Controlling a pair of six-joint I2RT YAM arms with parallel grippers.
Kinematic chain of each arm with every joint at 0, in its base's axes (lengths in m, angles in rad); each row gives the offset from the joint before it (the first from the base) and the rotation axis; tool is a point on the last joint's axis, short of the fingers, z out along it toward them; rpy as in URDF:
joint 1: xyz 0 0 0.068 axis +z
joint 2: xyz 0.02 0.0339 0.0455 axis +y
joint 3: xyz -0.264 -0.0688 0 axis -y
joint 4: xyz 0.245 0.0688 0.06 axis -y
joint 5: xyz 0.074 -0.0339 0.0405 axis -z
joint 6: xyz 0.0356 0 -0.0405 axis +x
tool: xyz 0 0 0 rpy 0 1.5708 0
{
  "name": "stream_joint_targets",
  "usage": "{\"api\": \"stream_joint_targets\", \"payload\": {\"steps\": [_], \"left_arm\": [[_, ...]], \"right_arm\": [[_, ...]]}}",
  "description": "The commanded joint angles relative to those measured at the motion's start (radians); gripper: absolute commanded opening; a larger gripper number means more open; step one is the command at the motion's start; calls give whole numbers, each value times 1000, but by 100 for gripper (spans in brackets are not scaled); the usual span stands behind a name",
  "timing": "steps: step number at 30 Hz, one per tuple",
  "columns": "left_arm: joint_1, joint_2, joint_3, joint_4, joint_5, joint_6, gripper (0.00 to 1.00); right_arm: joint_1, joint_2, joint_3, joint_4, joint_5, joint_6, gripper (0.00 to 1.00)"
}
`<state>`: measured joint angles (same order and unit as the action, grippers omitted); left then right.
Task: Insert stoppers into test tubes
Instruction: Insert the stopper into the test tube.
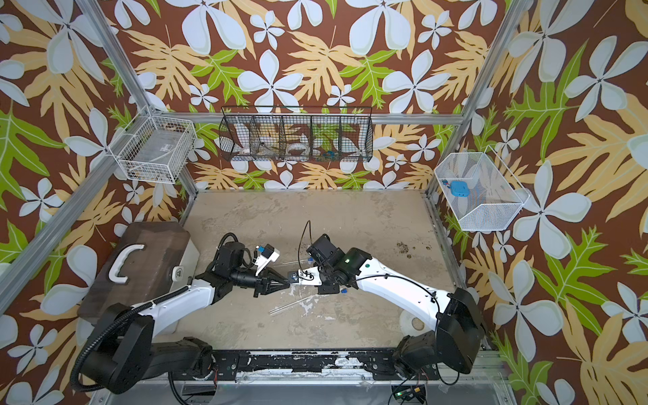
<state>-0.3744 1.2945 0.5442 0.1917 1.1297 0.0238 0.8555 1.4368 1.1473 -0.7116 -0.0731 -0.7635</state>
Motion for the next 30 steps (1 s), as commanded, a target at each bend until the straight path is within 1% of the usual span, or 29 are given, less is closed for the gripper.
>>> {"api": "stream_joint_targets", "payload": {"steps": [1, 9, 17, 21, 30], "left_arm": [[-1, 2, 7, 1, -15, 7, 0], [-1, 0, 8, -11, -51, 18, 0], [-1, 2, 10, 1, -10, 2, 0], [-1, 5, 8, 13, 27, -5, 0], [-7, 14, 10, 9, 20, -1, 0]], "right_arm": [[2, -13, -4, 14, -26, 5, 15], [2, -32, -14, 17, -23, 3, 15], [2, -9, 3, 15, -49, 8, 14], [8, 2, 8, 15, -60, 6, 14], [13, 5, 28, 15, -79, 2, 12]]}}
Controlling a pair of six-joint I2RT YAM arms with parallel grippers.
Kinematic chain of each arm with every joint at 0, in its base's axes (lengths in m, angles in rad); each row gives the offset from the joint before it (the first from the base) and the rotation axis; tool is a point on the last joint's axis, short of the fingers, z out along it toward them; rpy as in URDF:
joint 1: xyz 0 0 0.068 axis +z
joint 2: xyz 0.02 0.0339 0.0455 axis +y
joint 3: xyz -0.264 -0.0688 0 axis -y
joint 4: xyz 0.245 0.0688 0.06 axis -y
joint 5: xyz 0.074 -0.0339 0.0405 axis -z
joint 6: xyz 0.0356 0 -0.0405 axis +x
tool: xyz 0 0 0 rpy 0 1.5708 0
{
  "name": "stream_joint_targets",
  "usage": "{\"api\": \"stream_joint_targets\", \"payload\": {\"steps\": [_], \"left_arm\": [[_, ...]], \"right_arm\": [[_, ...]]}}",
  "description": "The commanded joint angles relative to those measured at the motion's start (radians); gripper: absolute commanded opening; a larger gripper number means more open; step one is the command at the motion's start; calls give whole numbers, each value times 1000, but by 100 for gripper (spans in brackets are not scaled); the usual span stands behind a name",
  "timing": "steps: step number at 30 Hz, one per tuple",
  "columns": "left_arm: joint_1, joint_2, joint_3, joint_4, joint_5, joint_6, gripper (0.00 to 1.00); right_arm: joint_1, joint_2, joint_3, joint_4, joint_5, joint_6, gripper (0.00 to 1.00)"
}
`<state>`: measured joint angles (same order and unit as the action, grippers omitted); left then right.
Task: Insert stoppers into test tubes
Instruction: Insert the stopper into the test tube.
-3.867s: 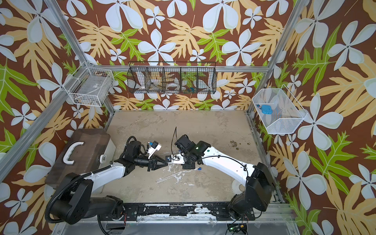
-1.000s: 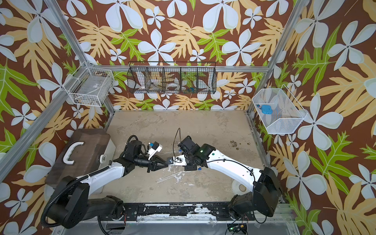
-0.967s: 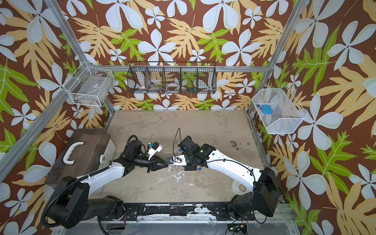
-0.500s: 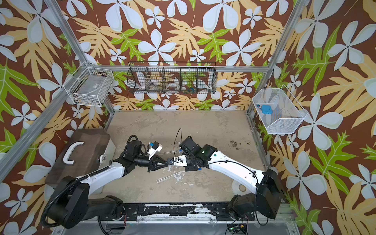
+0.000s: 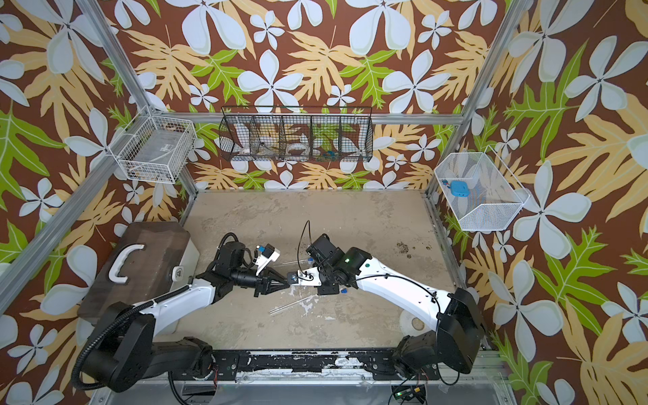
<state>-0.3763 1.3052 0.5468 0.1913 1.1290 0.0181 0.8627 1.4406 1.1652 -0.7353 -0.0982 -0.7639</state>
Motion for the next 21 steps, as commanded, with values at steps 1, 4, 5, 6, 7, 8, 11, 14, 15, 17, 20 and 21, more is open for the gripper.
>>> {"api": "stream_joint_targets", "payload": {"steps": [1, 4, 5, 6, 7, 8, 11, 14, 15, 17, 20, 21], "left_arm": [[-8, 5, 8, 6, 21, 9, 0], [-16, 9, 15, -17, 16, 33, 0], [-18, 9, 16, -24, 13, 40, 0], [-19, 10, 19, -32, 12, 48, 0], [-22, 9, 19, -35, 11, 52, 0], [-22, 9, 19, -35, 10, 50, 0], [-23, 11, 21, -35, 12, 51, 0], [-24, 15, 21, -36, 8, 51, 0], [-24, 16, 22, -38, 1, 50, 0], [-24, 17, 25, -41, -14, 51, 0], [-24, 19, 28, -45, -22, 49, 0], [-26, 19, 28, -44, -17, 49, 0]], "right_arm": [[7, 4, 15, 38, -57, 2, 12], [10, 10, 29, 34, -65, 2, 12], [10, 10, 33, 32, -67, 1, 12], [12, 12, 35, 33, -69, 0, 12], [13, 14, 36, 33, -70, -3, 12], [14, 15, 39, 31, -73, -4, 12], [25, 9, 39, 27, -77, -30, 12], [27, 6, 48, 27, -77, -39, 11], [27, 7, 54, 25, -75, -39, 11], [28, 13, 60, 25, -69, -37, 11], [37, 28, 63, 31, -63, -31, 10], [43, 33, 65, 31, -60, -31, 10]]}}
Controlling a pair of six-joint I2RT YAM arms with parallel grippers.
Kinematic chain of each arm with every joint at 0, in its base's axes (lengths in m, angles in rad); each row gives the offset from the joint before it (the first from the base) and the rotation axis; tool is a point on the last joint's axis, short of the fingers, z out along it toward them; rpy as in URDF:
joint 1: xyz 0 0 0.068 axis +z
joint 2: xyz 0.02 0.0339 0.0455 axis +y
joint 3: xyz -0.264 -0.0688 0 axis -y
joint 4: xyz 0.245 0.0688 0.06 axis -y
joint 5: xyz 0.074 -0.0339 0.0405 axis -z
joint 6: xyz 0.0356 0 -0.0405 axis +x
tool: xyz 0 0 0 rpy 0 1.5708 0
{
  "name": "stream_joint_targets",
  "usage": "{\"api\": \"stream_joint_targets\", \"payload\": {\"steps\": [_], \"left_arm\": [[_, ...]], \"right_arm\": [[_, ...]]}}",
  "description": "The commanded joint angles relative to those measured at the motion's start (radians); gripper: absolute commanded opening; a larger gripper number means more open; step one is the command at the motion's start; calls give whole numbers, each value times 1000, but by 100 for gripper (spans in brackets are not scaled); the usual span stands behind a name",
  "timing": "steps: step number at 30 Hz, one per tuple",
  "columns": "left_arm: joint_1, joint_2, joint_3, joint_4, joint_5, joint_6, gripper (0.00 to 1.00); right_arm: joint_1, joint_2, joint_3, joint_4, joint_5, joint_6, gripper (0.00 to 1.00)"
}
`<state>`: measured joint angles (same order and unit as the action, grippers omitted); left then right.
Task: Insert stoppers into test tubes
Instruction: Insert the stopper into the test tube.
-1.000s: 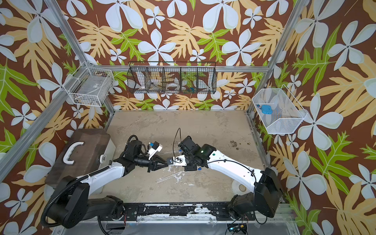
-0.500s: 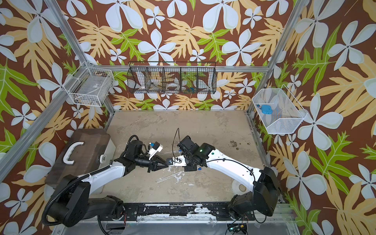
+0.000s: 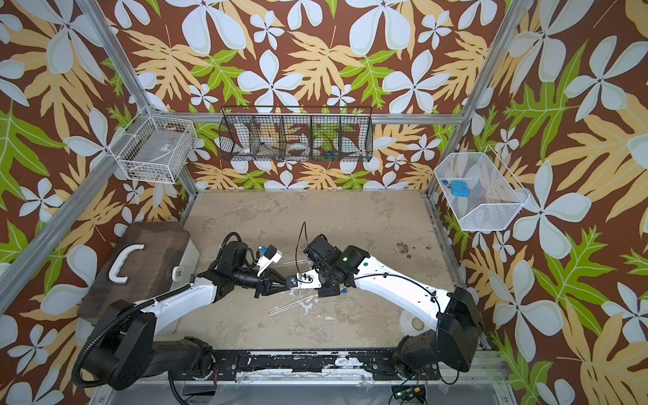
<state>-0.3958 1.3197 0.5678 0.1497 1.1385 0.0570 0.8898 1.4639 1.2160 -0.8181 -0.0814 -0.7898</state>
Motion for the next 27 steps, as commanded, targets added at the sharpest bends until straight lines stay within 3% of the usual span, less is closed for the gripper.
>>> {"api": "stream_joint_targets", "payload": {"steps": [1, 17, 27], "left_arm": [[-8, 6, 7, -2, -23, 9, 0], [-17, 4, 13, 12, -71, -23, 0], [-26, 7, 9, 74, -30, -110, 0]], "right_arm": [[20, 15, 18, 114, -75, -5, 10], [32, 32, 68, 145, -127, 8, 7], [44, 34, 57, 198, -135, -1, 7]]}}
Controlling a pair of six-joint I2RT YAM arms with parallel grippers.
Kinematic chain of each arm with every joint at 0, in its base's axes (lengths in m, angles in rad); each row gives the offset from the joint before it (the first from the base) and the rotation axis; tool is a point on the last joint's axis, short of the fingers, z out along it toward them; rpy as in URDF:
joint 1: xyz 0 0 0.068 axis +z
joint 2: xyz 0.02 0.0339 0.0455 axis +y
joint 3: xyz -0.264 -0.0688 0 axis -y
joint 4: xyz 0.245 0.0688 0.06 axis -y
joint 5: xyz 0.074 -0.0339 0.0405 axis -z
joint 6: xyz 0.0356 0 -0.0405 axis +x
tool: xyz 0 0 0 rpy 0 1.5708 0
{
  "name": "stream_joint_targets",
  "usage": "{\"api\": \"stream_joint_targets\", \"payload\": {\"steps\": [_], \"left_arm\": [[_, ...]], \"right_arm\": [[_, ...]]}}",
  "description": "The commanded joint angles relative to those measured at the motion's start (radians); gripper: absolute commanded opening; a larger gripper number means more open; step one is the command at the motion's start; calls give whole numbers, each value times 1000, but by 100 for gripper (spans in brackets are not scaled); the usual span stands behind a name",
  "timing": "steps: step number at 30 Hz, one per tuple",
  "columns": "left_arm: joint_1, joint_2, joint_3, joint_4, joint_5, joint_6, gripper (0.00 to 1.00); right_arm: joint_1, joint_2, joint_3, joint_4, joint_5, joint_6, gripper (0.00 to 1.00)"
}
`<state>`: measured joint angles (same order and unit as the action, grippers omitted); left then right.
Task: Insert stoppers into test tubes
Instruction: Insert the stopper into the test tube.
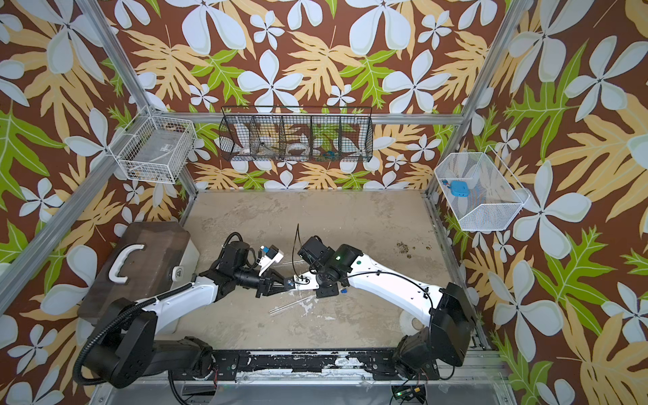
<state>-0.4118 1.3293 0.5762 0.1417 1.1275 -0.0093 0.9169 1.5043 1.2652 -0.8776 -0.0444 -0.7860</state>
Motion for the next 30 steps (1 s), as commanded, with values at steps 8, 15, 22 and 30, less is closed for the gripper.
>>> {"api": "stream_joint_targets", "payload": {"steps": [8, 15, 22, 30], "left_arm": [[-9, -28, -18, 134, -9, -90, 0], [56, -59, -49, 204, -14, -144, 0], [100, -109, -77, 241, -22, -171, 0], [161, -181, -120, 359, -76, -286, 0]], "right_arm": [[17, -24, -12, 256, -124, -7, 23], [17, -90, -66, 228, -83, -8, 43], [-56, -233, -131, 290, -171, 119, 51], [-260, -363, -247, 559, -420, 601, 52]]}}
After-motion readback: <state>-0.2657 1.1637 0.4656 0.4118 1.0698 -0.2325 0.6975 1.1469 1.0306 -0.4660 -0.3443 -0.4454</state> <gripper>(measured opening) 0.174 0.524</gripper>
